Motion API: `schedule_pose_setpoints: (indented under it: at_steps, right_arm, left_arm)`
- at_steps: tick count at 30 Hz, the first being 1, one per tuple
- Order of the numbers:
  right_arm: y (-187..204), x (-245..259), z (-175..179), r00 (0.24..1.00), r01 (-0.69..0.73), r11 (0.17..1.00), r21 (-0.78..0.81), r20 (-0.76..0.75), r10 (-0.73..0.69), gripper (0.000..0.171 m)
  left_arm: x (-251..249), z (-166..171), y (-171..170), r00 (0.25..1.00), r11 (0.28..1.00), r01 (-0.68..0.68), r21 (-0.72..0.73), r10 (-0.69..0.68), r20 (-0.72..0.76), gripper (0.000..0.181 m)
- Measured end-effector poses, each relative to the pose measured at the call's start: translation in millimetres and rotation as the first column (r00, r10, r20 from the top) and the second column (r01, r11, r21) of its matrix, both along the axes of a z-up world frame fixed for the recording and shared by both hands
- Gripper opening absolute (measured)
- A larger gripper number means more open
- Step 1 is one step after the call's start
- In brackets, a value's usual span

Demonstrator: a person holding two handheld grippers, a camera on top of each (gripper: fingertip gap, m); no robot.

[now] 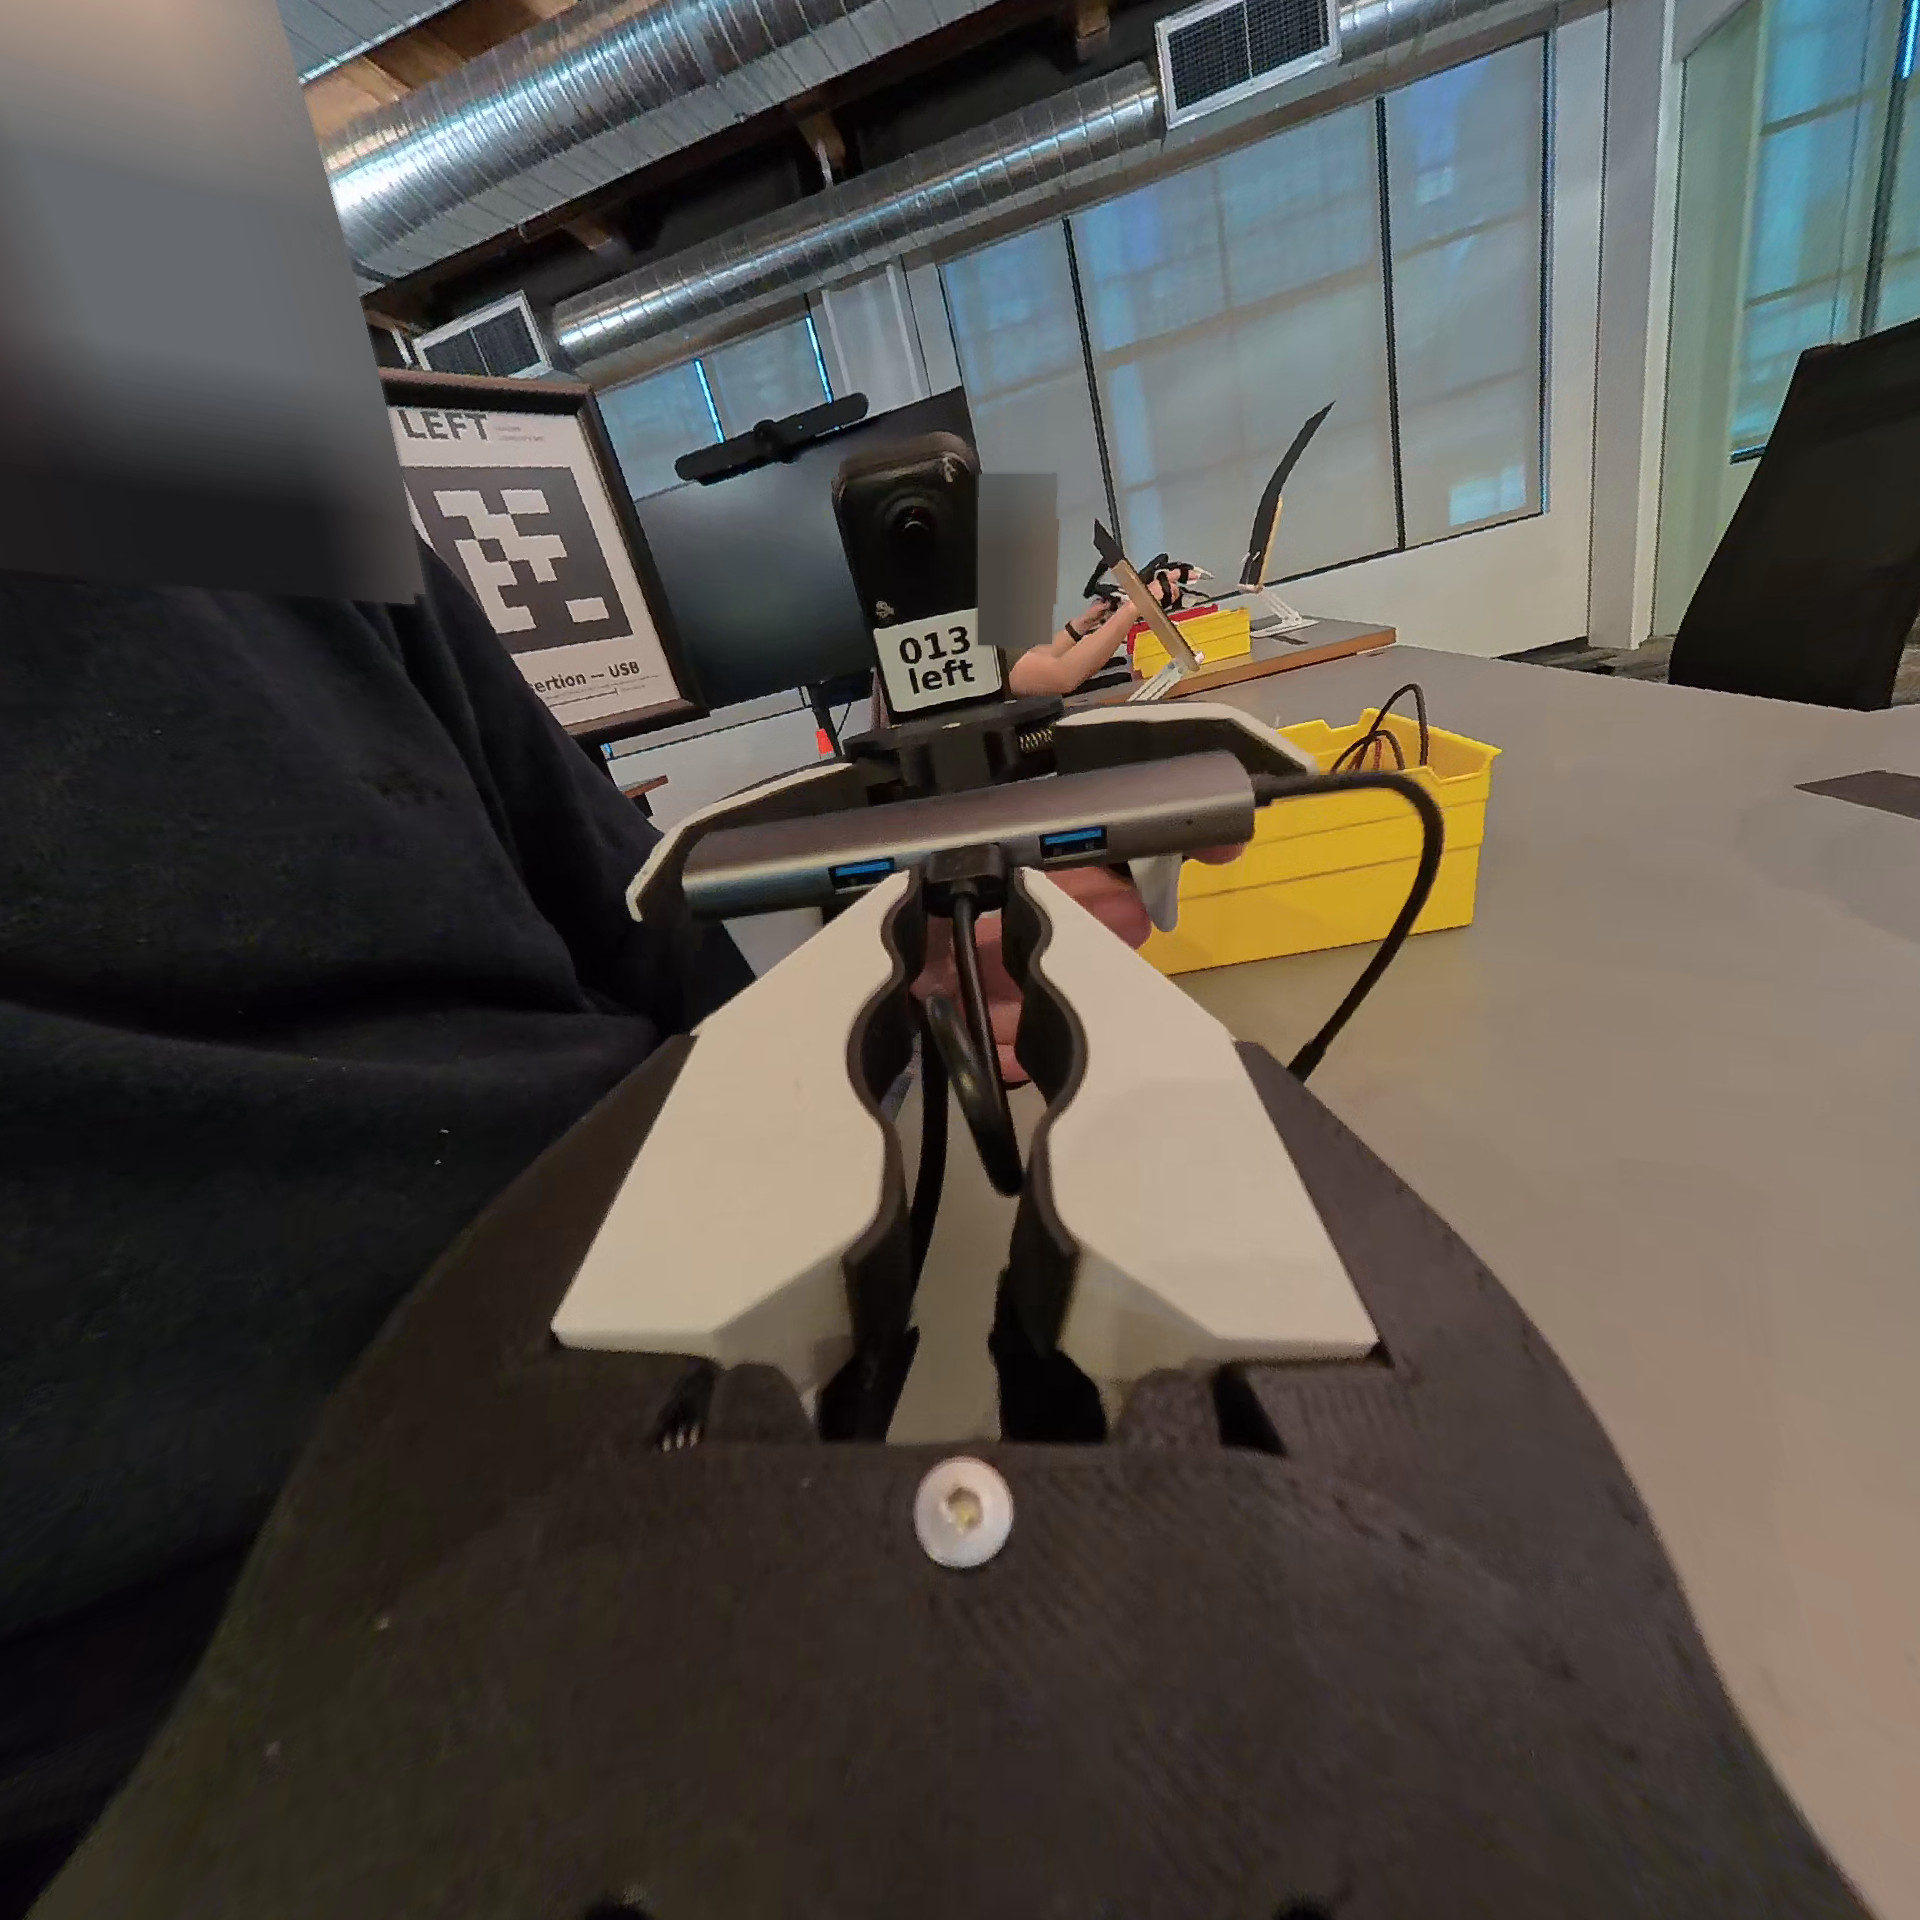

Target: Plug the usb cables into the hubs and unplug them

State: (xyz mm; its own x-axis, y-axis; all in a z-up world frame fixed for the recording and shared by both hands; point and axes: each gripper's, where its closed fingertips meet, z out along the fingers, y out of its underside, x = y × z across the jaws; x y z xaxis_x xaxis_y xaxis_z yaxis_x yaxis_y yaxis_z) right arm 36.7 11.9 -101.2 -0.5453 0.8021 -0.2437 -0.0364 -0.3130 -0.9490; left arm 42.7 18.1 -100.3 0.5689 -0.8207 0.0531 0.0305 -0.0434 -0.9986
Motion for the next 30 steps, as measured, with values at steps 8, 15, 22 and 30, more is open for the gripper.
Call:
schedule_pose_setpoints:
  at_steps: [8, 15, 22, 30]
  right_arm:
    - [0, 0, -1, 1.0, 0.012, 1.0, -0.004, -0.013, -0.012, 0.012]
    - [1, -1, -1, 0.998, 0.052, 0.997, 0.056, -0.026, -0.05, 0.012]
    - [0, -3, -3, 0.999, 0.048, 0.997, 0.058, -0.019, -0.047, 0.012]
    - [-1, -2, -4, 0.999, 0.032, 0.998, 0.049, -0.007, -0.032, 0.012]
  left_arm:
    - [0, -4, 2, 1.0, 1.0, -0.01, -0.006, 0.01, 0.002, 0.135]
    - [4, -5, 3, 0.999, 0.998, 0.011, -0.066, -0.009, 0.041, 0.144]
    - [7, -5, 4, 1.0, 0.999, -0.003, -0.039, 0.004, 0.009, 0.138]
    - [12, -14, 7, 0.994, 0.999, -0.049, 0.011, 0.05, -0.093, 0.146]
